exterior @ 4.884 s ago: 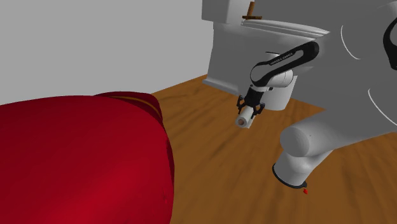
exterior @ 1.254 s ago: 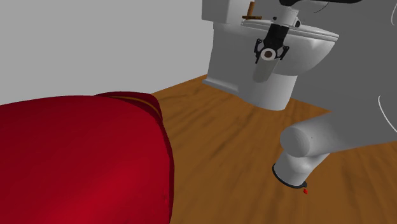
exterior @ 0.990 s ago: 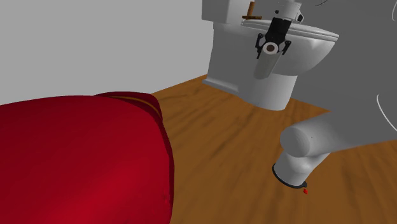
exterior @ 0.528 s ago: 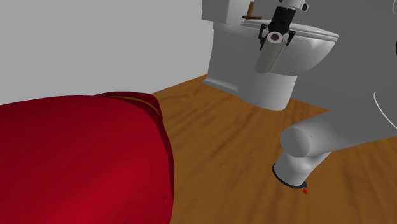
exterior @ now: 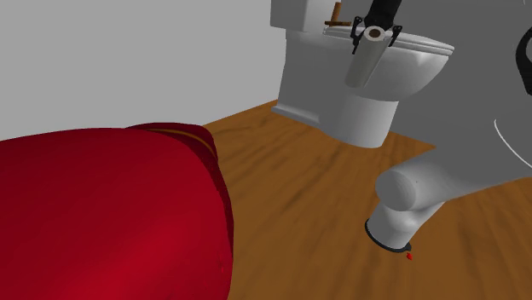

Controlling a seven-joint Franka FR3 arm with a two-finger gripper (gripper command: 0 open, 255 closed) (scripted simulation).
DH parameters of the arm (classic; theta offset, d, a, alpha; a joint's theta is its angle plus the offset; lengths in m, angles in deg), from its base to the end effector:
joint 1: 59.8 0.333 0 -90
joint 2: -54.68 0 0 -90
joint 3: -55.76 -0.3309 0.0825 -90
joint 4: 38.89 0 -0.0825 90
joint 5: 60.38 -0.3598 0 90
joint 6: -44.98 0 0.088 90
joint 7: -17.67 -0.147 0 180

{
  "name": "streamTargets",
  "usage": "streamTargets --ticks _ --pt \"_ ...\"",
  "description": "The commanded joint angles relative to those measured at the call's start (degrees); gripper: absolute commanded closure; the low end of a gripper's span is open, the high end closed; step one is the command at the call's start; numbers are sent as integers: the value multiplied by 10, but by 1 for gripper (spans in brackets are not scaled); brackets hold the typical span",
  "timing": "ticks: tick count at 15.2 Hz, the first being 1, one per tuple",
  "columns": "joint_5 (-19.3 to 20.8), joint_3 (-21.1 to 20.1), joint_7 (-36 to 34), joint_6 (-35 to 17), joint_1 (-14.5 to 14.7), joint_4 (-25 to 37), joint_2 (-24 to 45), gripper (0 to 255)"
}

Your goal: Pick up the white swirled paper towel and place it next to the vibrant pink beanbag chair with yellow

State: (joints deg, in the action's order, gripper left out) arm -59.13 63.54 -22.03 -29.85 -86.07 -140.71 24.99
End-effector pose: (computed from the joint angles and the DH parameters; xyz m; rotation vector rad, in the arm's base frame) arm 0.2537 -0.1991 0.7052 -2.4830 1.8432 -0.0621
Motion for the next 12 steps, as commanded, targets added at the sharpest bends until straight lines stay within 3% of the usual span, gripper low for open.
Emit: streamTargets --ticks 1,12 --pt "-4 -11 -13 8 2 -1 -9 255" --pt "-71 -134 -162 32 25 -61 -99 255"
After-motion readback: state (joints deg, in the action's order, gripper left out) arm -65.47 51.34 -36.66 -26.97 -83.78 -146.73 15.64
